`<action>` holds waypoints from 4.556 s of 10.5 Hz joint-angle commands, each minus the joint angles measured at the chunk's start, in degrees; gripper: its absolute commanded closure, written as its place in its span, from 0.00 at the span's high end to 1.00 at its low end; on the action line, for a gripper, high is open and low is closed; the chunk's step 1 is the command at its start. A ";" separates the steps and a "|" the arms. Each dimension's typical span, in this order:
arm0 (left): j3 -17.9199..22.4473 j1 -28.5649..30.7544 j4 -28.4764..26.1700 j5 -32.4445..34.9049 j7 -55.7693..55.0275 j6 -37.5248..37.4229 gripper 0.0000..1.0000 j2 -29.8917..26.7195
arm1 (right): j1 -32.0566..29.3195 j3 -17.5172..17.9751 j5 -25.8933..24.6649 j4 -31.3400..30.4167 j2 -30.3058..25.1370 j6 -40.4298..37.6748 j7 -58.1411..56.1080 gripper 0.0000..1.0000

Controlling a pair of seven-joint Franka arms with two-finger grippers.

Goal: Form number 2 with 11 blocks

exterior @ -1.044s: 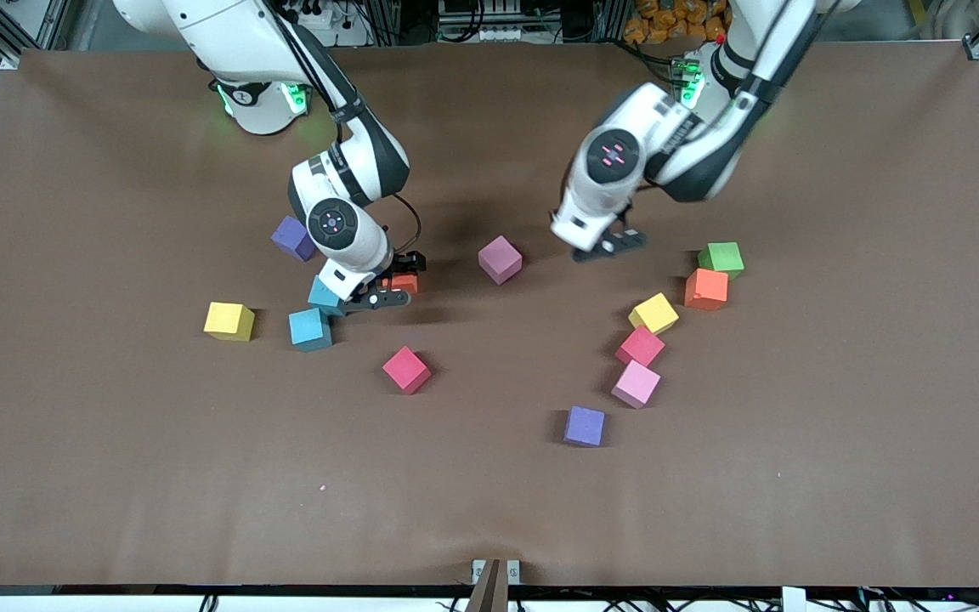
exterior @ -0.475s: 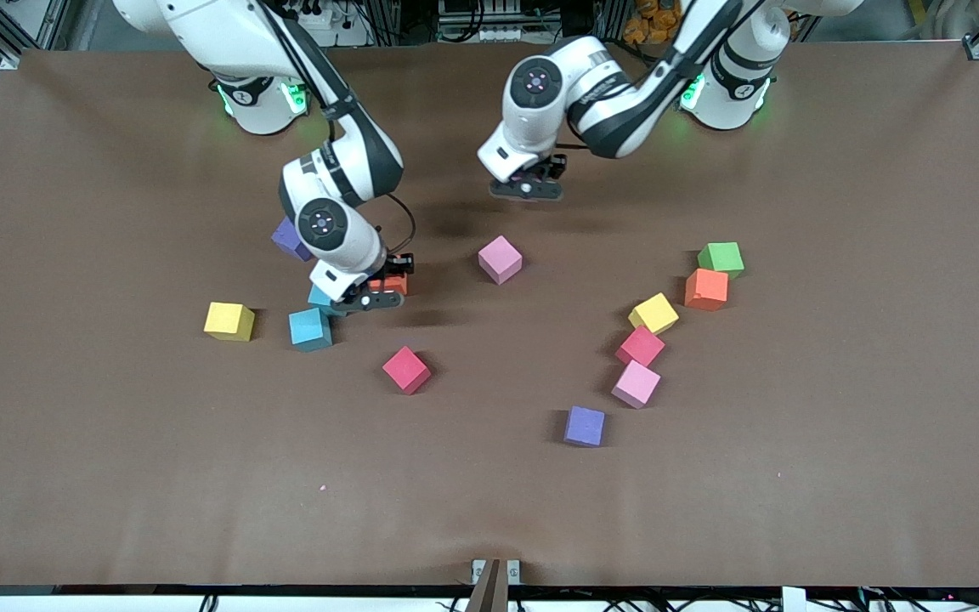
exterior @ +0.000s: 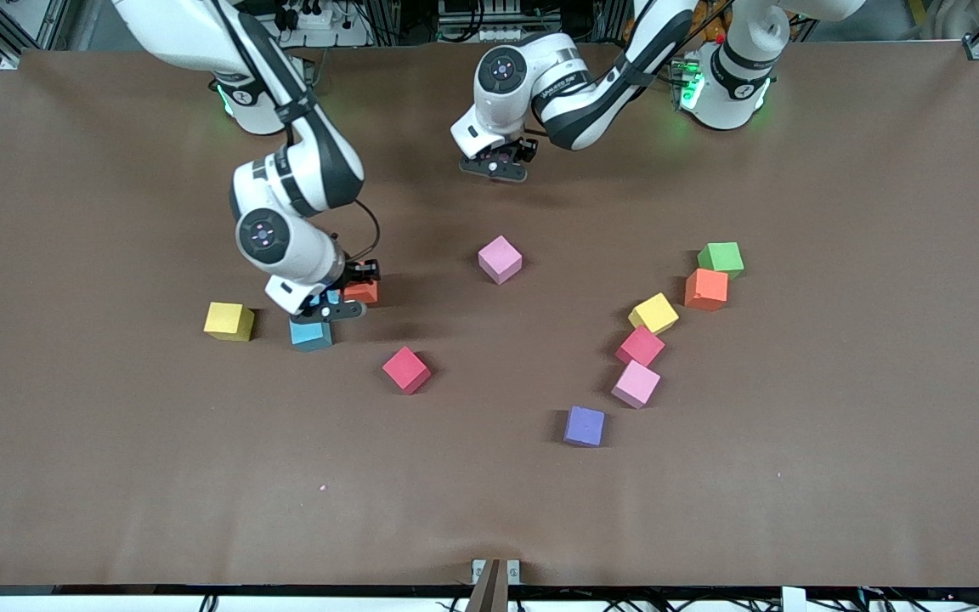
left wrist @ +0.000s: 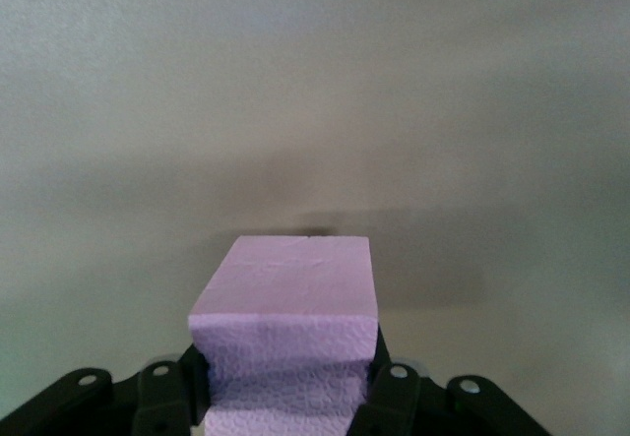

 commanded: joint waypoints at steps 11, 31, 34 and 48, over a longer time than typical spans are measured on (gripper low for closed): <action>10.06 -7.12 9.87 9.00 -10.64 0.02 0.19 8.51 | -3.23 0.37 0.46 -0.75 -1.12 -1.23 -6.79 0.30; 18.94 7.46 20.77 2.94 -16.61 -7.01 1.00 6.23 | 21.01 0.72 -5.30 -0.83 -4.72 -3.52 -18.38 0.30; 20.08 8.88 20.69 3.03 -22.22 -7.01 1.00 6.32 | 25.86 0.72 -13.05 -0.83 -4.19 -2.91 -21.62 0.30; 24.11 10.64 26.65 1.62 -25.32 -11.21 1.00 7.98 | 33.25 0.90 -14.92 -0.31 3.45 6.24 -33.51 0.29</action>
